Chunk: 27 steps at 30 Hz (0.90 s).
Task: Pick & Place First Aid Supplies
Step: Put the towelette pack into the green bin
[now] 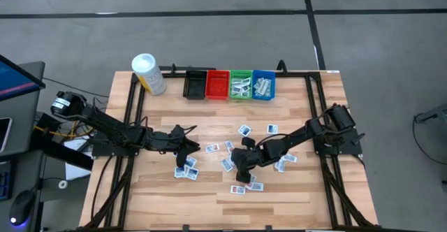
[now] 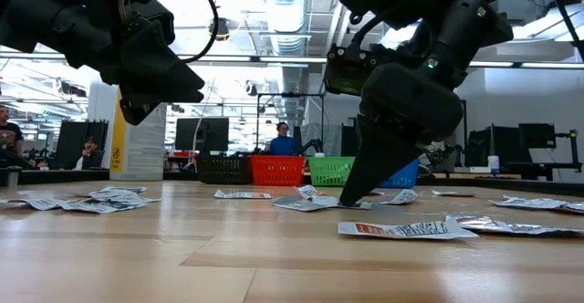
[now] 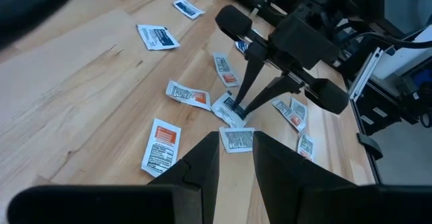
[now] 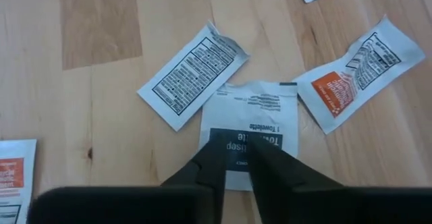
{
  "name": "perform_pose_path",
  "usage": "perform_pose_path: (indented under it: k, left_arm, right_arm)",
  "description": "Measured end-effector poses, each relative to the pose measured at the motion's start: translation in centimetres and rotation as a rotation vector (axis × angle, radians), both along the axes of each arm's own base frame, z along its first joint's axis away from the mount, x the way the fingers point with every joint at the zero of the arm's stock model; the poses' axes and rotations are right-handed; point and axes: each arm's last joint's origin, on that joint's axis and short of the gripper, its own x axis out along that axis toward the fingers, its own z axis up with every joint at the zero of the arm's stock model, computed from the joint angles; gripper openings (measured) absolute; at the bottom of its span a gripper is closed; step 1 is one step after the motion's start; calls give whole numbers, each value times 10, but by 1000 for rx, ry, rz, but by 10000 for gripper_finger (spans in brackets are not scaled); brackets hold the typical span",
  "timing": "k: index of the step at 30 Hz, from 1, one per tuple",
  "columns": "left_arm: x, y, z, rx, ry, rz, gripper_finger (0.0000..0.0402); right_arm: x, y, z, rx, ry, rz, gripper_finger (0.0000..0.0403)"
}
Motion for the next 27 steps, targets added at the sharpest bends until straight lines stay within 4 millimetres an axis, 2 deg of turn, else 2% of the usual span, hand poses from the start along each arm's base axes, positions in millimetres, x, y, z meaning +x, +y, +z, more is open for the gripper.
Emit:
perform_pose_path:
  k: [6, 13, 24, 27]
  left_arm:
    - [0, 0, 0, 0, 0, 0, 91]
    - [0, 0, 0, 0, 0, 0, 91]
    - [0, 0, 0, -2, 0, -3, 91]
    - [0, 0, 0, 1, 0, -4, 91]
  right_arm:
    - [-1, -1, -1, -3, 9, -1, 4]
    - [0, 0, 0, -6, 7, -2, 2]
    - [5, 0, 35, -86, -50, 5, 2]
    - [5, 0, 36, -85, -54, 5, 8]
